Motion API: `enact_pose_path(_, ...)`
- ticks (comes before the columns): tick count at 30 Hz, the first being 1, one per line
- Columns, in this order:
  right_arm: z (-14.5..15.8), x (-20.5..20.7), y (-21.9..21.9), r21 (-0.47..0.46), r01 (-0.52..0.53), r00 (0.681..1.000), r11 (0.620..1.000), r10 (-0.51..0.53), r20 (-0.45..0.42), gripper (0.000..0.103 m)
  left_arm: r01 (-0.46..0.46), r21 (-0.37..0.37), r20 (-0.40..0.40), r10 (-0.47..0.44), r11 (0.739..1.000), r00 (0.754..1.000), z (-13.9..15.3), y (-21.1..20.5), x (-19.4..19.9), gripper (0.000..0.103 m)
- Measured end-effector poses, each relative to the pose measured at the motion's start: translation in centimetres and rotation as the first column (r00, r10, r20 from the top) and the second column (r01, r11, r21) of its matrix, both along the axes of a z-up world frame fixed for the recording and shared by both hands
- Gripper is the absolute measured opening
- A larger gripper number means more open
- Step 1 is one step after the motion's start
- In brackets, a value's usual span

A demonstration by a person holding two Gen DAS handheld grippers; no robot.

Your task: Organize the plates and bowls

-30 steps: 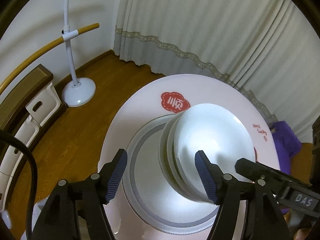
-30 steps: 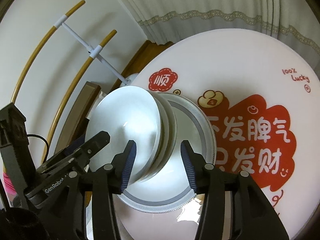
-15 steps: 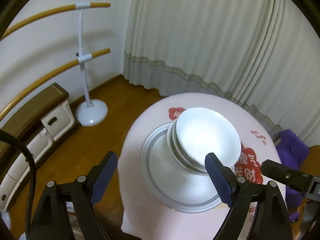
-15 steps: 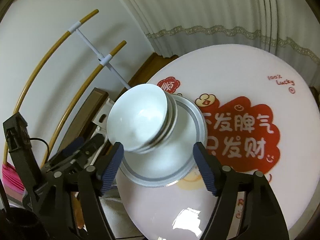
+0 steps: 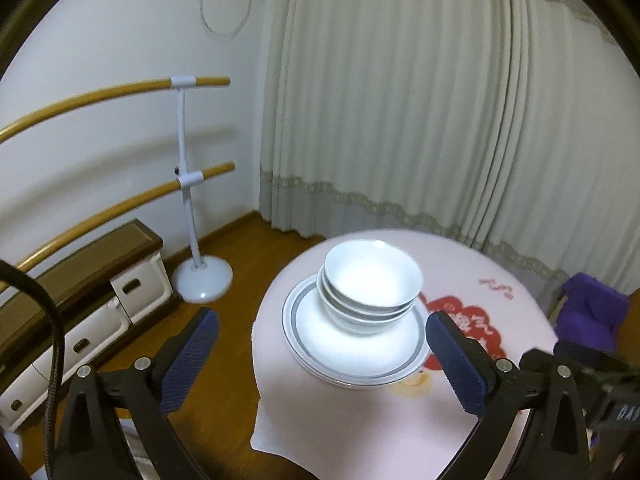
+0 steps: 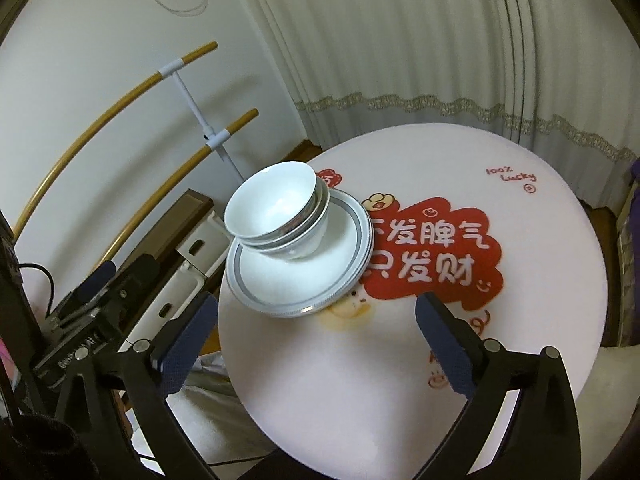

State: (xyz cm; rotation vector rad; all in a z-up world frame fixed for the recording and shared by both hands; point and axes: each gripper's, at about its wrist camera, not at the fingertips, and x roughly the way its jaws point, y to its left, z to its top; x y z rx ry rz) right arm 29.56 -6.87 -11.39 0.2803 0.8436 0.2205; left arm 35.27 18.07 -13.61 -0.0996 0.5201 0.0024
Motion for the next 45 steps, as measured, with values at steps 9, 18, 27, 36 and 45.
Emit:
enact_pose_path(9,2.4,-6.6,-1.8,-0.094,0.074,0.972,0.993,-0.051,0.230,0.103,0.050,0.020,0.115,-0.052,0.999,0.992,-1.9,-2.7,-11.5,0.102)
enact_pose_path(18,3.9,-11.6,-4.9,-0.084,0.150,0.945,0.985,-0.117,0.305,0.103,0.059,0.008,0.180,-0.059,0.998,0.982,-2.5,-3.7,-19.4,0.102)
enact_pose_path(27,4.6,-15.2,-6.8,-0.080,0.166,0.926,0.983,-0.127,0.354,0.103,0.069,0.049,0.217,-0.078,0.996,0.973,-3.5,-7.7,-23.7,0.102)
enact_pose_path(36,5.1,-17.9,-7.8,-0.161,0.207,0.883,0.965,-0.114,0.456,0.103,0.061,0.066,0.274,-0.077,0.996,0.959,-4.7,-10.5,-25.3,0.102)
enact_pose_path(45,5.2,-18.8,-9.3,-0.171,0.196,0.877,0.966,-0.095,0.471,0.103,0.096,0.080,0.276,-0.114,0.992,0.954,-4.8,-12.2,-25.2,0.102)
